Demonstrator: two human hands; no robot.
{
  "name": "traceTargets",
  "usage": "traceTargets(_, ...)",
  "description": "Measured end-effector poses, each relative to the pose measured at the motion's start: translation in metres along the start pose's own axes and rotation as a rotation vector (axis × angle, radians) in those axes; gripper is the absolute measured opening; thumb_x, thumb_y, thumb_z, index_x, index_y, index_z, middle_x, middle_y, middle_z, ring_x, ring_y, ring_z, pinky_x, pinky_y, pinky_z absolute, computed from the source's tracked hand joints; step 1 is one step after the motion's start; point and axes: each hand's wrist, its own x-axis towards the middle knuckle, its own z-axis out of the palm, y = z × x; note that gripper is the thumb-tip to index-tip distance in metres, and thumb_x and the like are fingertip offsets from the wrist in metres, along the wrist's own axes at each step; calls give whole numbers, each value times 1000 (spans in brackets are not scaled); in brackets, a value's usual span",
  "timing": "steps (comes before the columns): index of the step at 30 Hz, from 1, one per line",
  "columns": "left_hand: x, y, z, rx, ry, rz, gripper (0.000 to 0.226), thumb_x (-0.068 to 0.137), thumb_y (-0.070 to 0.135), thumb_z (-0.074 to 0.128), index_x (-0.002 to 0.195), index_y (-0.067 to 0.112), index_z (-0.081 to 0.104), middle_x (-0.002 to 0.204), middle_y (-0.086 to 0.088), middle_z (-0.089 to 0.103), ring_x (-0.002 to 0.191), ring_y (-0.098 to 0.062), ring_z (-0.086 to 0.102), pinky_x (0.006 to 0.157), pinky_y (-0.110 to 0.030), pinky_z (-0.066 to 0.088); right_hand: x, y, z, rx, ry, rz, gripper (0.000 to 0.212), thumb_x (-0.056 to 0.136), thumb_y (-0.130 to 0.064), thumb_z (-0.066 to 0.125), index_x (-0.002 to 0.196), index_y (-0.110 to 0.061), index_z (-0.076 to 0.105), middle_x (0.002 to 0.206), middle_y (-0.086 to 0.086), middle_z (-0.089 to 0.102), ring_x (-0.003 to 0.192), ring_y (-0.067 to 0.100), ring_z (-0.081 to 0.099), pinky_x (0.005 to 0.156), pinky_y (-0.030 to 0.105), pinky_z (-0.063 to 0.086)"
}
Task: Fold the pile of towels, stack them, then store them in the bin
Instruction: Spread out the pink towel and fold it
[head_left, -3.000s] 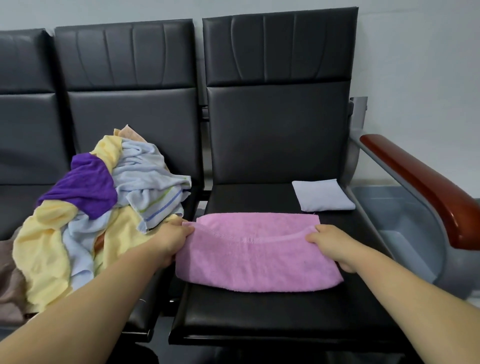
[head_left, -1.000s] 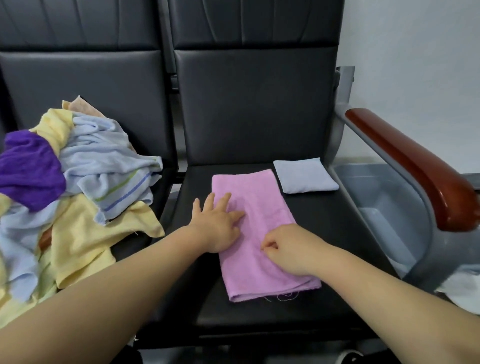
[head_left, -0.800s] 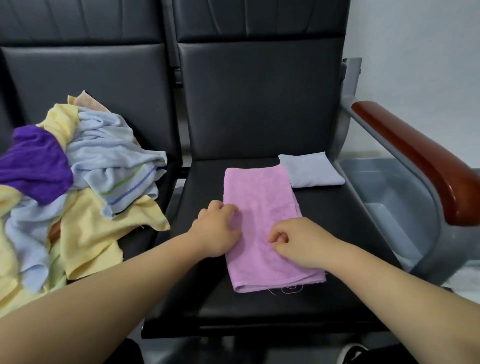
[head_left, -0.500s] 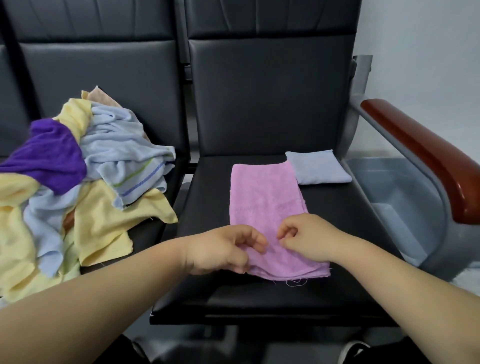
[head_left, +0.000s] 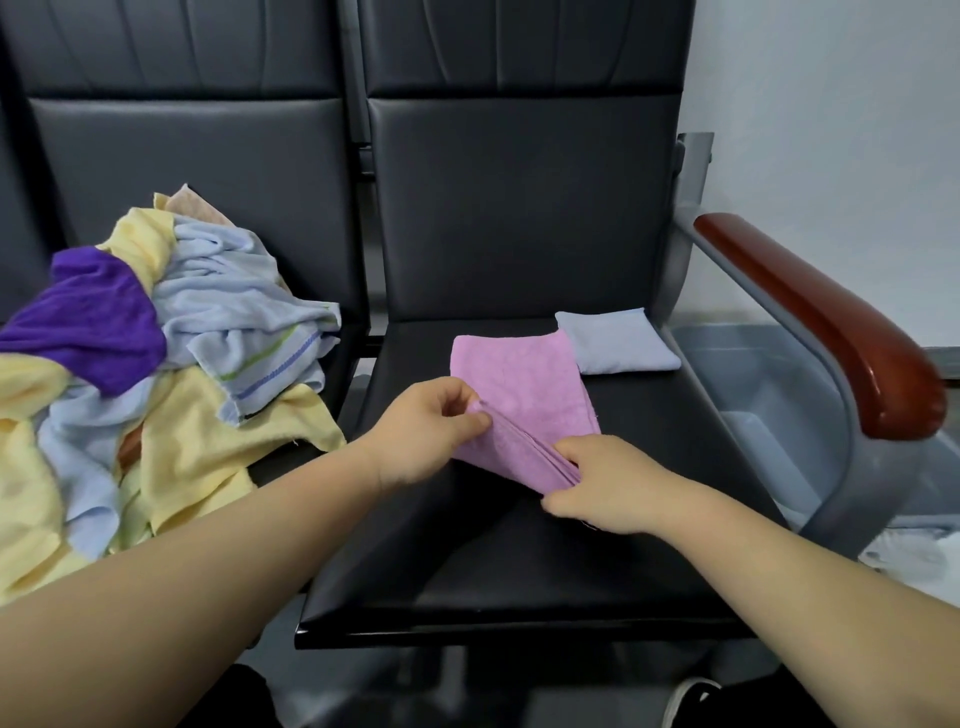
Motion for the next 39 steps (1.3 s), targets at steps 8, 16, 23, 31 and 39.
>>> traceTargets(8, 2, 8, -51, -237, -170, -345, 9, 86, 12, 63, 78, 16, 61, 79, -13, 54, 63, -22, 52, 64, -29, 51, 16, 13, -27, 503, 75, 73, 6, 85, -12, 73, 81, -10, 69, 73, -3, 64, 71, 15, 57, 66, 30, 46)
traceTargets(16, 1, 7, -62, -217, -420, -595, 13, 88, 7, 52, 85, 16, 61, 73, -2, 67, 63, -19, 66, 76, -31, 55, 21, 14, -38, 867, -326, 233, 47, 89, -11, 68, 133, 2, 62, 126, 17, 72, 107, 27, 67, 89, 38, 53)
traceTargets(23, 35, -28, -43, -101, 59, -392, 8, 92, 8, 57, 89, 15, 57, 79, -10, 58, 71, -22, 56, 64, -33, 55, 63, 12, -28, 890, 56, 232, 28, 90, -5, 60, 115, -15, 71, 120, 16, 72, 98, 24, 68, 85, 43, 58)
traceTargets(31, 53, -65, -23, 272, 246, -231, 15, 93, 18, 58, 107, 21, 53, 86, 0, 67, 79, -20, 65, 67, -31, 47, 98, 17, -3, 483, 296, 221, 23, 92, -17, 67, 113, -24, 64, 101, -4, 70, 91, 15, 67, 76, 35, 55)
traceTargets(39, 50, -66, -17, 647, 224, -299, 30, 98, 44, 54, 103, 16, 48, 90, 3, 60, 84, -23, 61, 75, -38, 50, 100, 18, -7, 47, 244, 284, 30, 92, -48, 64, 87, -20, 54, 85, -5, 60, 73, 13, 57, 59, 32, 42)
